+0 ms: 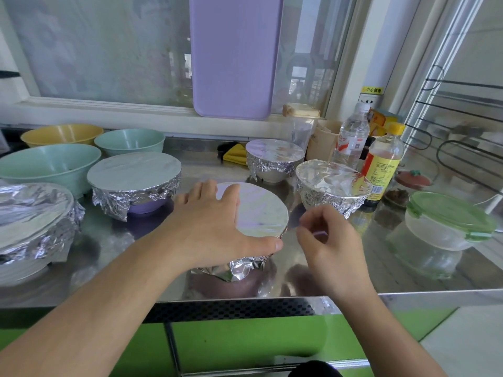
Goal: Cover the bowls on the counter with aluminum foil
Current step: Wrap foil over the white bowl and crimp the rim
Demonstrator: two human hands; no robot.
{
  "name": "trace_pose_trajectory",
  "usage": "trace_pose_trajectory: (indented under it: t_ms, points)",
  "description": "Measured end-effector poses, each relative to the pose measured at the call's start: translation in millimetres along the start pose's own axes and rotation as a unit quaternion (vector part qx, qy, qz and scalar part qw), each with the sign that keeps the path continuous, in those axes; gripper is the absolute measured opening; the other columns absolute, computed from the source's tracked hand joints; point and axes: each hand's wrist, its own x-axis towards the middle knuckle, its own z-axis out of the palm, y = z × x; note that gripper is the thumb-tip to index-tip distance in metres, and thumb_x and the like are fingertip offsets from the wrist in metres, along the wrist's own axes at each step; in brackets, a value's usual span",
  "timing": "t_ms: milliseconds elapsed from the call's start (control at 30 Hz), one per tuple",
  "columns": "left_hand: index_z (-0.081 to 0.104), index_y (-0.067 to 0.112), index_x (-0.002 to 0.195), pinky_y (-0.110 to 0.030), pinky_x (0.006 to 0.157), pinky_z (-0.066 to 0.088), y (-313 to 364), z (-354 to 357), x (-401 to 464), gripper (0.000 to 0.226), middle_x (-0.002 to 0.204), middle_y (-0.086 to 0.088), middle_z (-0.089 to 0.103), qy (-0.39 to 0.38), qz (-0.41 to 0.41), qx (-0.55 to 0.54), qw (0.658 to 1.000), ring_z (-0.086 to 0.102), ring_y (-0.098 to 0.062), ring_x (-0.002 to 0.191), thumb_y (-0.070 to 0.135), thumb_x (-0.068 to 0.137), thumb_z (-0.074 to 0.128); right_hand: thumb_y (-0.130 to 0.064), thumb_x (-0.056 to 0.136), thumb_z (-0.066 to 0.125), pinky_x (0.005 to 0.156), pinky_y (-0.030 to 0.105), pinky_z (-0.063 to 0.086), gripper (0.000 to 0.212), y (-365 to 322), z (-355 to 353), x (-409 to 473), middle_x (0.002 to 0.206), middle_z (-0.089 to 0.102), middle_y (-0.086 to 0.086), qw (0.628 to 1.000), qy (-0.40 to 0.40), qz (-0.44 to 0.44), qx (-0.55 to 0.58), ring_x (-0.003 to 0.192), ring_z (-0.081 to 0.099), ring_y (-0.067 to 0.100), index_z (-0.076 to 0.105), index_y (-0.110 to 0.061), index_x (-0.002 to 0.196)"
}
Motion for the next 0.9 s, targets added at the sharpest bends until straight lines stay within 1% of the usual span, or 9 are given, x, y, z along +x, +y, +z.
trace_pose_trajectory:
  t_ms: [100, 167, 267, 367, 500, 633, 700, 767, 900]
  points:
    - [0.023, 0.038, 0.151, -0.048, 0.118, 0.024, 1, 0, 0, 0.128, 0.139, 0.004, 0.033, 0.005, 0.001, 0.000, 1.000, 0.024, -0.022, 0.145, 0.110, 0.044, 0.031, -0.004, 0.086, 0.057, 0.099, 0.035, 0.056, 0.045, -10, 7, -5, 0.115, 0.075, -0.009, 0.995, -0.077, -0.014, 0.059, 0.110, 0.069, 0.005, 0.068, -0.022, 0.126]
    - [0.024, 0.038, 0.150, -0.047, 0.117, 0.026, 1, -1, 0, 0.127, 0.137, 0.003, 0.034, 0.011, 0.003, 0.000, 1.000, 0.027, -0.022, 0.143, 0.110, 0.045, 0.032, 0.013, 0.084, 0.048, 0.105, 0.048, 0.053, 0.062, -13, 13, -9, 0.122, 0.075, -0.003, 0.982, -0.167, -0.031, 0.080, 0.118, 0.068, 0.016, 0.063, -0.021, 0.134]
    - [0.026, 0.038, 0.148, -0.047, 0.115, 0.027, 2, 0, -1, 0.127, 0.135, 0.003, 0.035, 0.013, 0.004, -0.002, 1.000, 0.029, -0.023, 0.141, 0.111, 0.045, 0.032, 0.019, 0.077, 0.042, 0.107, 0.055, 0.052, 0.080, -15, 13, -7, 0.124, 0.076, -0.005, 0.976, -0.189, -0.015, 0.104, 0.121, 0.068, 0.019, 0.065, -0.032, 0.135]
    - [0.031, 0.039, 0.140, -0.047, 0.113, 0.028, 2, -1, -1, 0.120, 0.133, 0.002, 0.036, 0.013, 0.000, -0.010, 1.000, 0.031, -0.024, 0.138, 0.111, 0.043, 0.033, 0.011, 0.068, 0.042, 0.108, 0.050, 0.053, 0.079, -17, 10, 0, 0.123, 0.077, -0.010, 0.972, -0.198, 0.020, 0.122, 0.123, 0.069, 0.015, 0.071, -0.033, 0.127]
    - [0.027, 0.039, 0.147, -0.049, 0.117, 0.026, 2, -1, -2, 0.125, 0.143, -0.001, 0.036, 0.011, 0.000, -0.016, 1.000, 0.030, -0.026, 0.142, 0.109, 0.044, 0.036, -0.012, 0.061, 0.037, 0.107, 0.040, 0.053, 0.076, -15, 6, 12, 0.114, 0.077, -0.019, 0.985, -0.164, 0.036, -0.032, 0.115, 0.068, 0.001, 0.075, -0.033, 0.123]
    - [0.021, 0.035, 0.153, -0.047, 0.115, 0.027, 3, -2, -3, 0.131, 0.143, 0.001, 0.035, 0.024, -0.003, -0.025, 0.999, 0.030, -0.026, 0.143, 0.109, 0.045, 0.038, -0.011, 0.096, 0.043, 0.096, 0.020, 0.047, 0.039, -49, 9, 26, 0.104, 0.073, -0.019, 0.995, -0.058, -0.050, -0.070, 0.102, 0.063, -0.003, 0.070, -0.034, 0.112]
    - [0.015, 0.031, 0.158, -0.045, 0.116, 0.027, 2, -2, -4, 0.139, 0.149, 0.002, 0.034, 0.040, 0.005, -0.029, 0.999, 0.028, -0.024, 0.147, 0.109, 0.046, 0.038, -0.018, 0.108, 0.048, 0.099, 0.021, 0.040, 0.033, -67, 20, 37, 0.131, 0.069, -0.005, 0.985, -0.123, -0.088, -0.079, 0.120, 0.057, 0.006, 0.066, -0.024, 0.134]
    - [0.019, 0.027, 0.158, -0.042, 0.117, 0.026, -2, -2, -10, 0.137, 0.149, 0.007, 0.034, 0.072, 0.031, -0.044, 0.996, 0.030, -0.020, 0.146, 0.108, 0.050, 0.043, -0.038, 0.112, 0.043, 0.110, 0.019, 0.029, 0.046, -75, 36, 48, 0.157, 0.051, -0.004, 0.962, -0.228, -0.085, -0.126, 0.143, 0.041, 0.008, 0.050, -0.023, 0.154]
    - [0.015, 0.028, 0.157, -0.029, 0.119, 0.015, -15, 5, -26, 0.127, 0.156, 0.015, 0.018, 0.126, 0.078, -0.099, 0.984, 0.016, -0.008, 0.147, 0.098, 0.061, 0.058, -0.054, 0.112, 0.023, 0.126, 0.034, 0.020, 0.062, -72, 51, 54, 0.168, 0.034, -0.003, 0.901, -0.322, -0.121, -0.264, 0.157, 0.024, 0.015, 0.038, -0.021, 0.162]
